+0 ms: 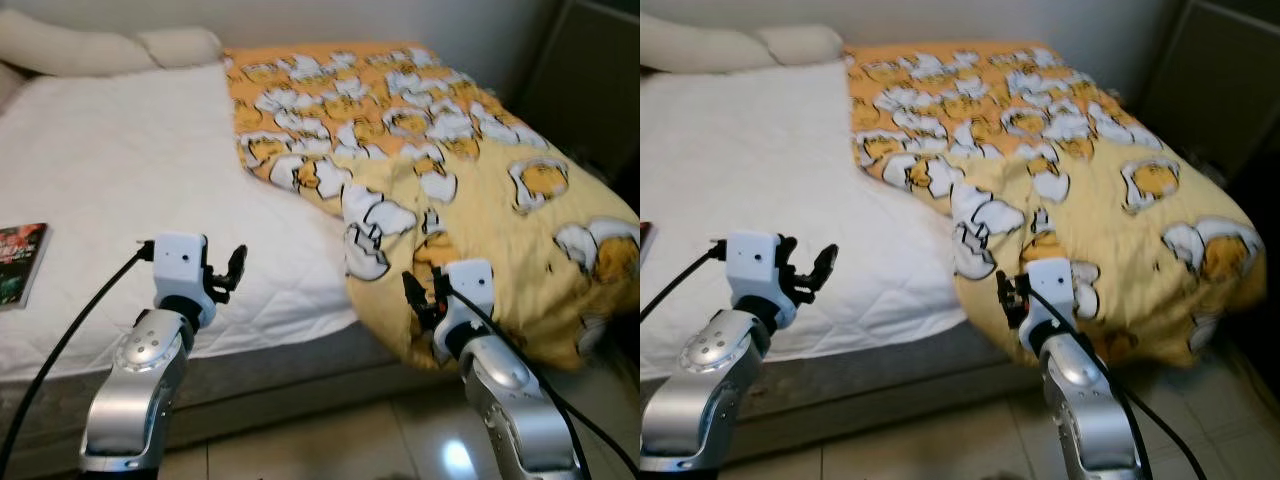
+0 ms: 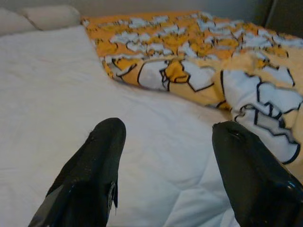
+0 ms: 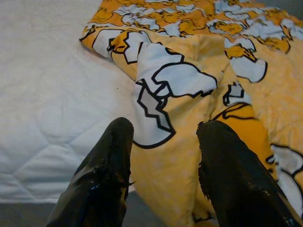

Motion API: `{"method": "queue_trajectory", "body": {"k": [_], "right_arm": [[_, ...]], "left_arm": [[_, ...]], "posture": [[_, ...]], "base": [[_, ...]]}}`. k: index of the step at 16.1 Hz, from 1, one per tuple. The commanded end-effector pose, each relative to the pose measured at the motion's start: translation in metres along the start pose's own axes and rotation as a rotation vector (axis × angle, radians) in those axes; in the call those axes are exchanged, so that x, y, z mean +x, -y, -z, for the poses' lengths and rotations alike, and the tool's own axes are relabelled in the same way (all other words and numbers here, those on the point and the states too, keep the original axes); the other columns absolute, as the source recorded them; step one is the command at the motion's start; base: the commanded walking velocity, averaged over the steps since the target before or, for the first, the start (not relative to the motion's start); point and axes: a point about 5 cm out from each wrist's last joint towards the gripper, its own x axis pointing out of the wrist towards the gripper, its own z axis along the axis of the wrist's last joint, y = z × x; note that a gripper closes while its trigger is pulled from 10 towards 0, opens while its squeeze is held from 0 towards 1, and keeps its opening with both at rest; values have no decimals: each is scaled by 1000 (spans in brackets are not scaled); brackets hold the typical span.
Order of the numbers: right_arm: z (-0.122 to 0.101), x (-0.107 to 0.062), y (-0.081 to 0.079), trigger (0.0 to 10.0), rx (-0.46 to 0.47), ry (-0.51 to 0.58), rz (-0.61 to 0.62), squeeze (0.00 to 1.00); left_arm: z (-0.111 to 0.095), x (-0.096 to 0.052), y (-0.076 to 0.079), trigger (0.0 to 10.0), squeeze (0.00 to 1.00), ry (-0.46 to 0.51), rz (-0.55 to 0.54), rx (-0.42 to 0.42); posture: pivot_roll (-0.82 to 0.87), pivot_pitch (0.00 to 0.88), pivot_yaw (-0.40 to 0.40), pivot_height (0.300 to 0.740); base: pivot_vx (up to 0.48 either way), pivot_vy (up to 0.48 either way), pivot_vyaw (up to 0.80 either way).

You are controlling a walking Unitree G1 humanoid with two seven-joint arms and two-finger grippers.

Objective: Clean up the room

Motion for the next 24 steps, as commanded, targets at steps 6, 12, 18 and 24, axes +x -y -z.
{"method": "queue_trajectory", "body": {"k": [6, 12, 18, 24], "right_arm": [[-1, -1, 8, 10000, 23, -5, 28, 1000], [-3, 1, 7, 10000, -5, 4, 18, 0], [-3, 1, 9, 10000, 20, 4, 18, 0], [-2, 1, 10, 10000, -7, 6, 10, 0]], "left_arm": [[-6, 2, 6, 10000, 1000, 38, 42, -24], [1, -6, 13, 10000, 157, 33, 75, 15], [3, -7, 20, 10000, 165, 35, 101, 33], [5, -8, 22, 10000, 165, 32, 106, 40]], "posture": [[24, 0, 11, 740], [32, 0, 0, 740], [36, 0, -6, 740], [33, 0, -2, 740]], "base": [[0, 400, -800], [0, 0, -113], [272, 0, -490], [280, 0, -213]]}}
